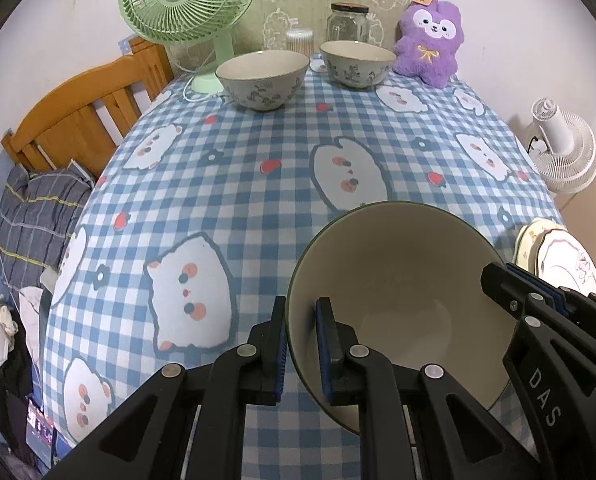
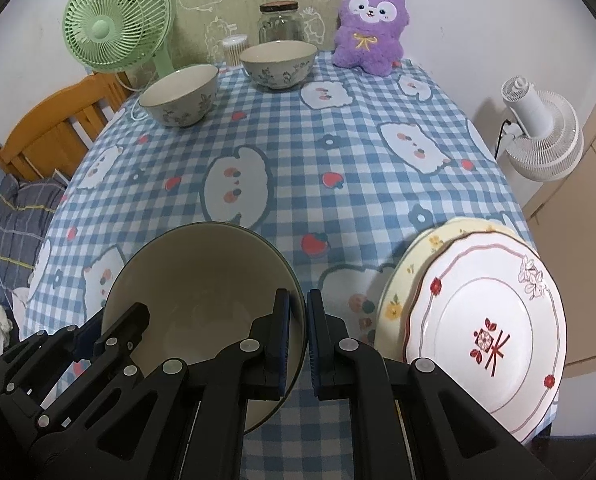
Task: Organize plates and bowls
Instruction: 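Lift the beige bowl with both grippers and carry it toward the plate stack, then lower the beige bowl onto the tablecloth beside the plates and open both grippers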
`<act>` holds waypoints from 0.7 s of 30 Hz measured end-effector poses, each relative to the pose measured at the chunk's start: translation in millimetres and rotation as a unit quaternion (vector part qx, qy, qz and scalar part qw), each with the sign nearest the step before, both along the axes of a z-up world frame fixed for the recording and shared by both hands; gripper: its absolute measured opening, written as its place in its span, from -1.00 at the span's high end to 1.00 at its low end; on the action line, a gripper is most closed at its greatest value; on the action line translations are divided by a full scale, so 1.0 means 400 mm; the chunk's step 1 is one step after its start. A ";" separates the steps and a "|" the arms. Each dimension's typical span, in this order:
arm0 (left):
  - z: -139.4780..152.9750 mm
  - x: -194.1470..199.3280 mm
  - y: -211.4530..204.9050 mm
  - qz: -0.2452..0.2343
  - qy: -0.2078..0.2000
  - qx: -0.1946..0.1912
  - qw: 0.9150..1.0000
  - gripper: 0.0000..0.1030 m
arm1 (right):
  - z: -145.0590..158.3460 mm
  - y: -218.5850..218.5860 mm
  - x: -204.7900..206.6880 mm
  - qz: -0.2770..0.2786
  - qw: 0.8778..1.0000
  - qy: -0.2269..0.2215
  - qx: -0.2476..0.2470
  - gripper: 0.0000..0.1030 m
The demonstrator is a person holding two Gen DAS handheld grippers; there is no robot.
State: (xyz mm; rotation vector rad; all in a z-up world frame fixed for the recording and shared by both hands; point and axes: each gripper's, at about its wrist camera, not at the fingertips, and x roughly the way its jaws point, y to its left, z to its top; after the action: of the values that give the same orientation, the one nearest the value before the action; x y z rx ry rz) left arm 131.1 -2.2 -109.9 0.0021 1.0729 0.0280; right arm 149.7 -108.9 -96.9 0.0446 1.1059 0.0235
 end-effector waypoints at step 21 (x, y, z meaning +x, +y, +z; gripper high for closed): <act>-0.005 -0.022 -0.004 -0.004 0.015 -0.024 1.000 -0.19 | 0.008 -0.007 -0.030 -0.008 1.000 -0.008 0.011 -0.59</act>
State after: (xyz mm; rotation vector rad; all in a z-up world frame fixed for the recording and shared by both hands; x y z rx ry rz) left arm 122.4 -3.9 -111.9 -0.0373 1.1038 -0.0046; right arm 137.8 -111.6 -93.8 0.0743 1.0897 0.0213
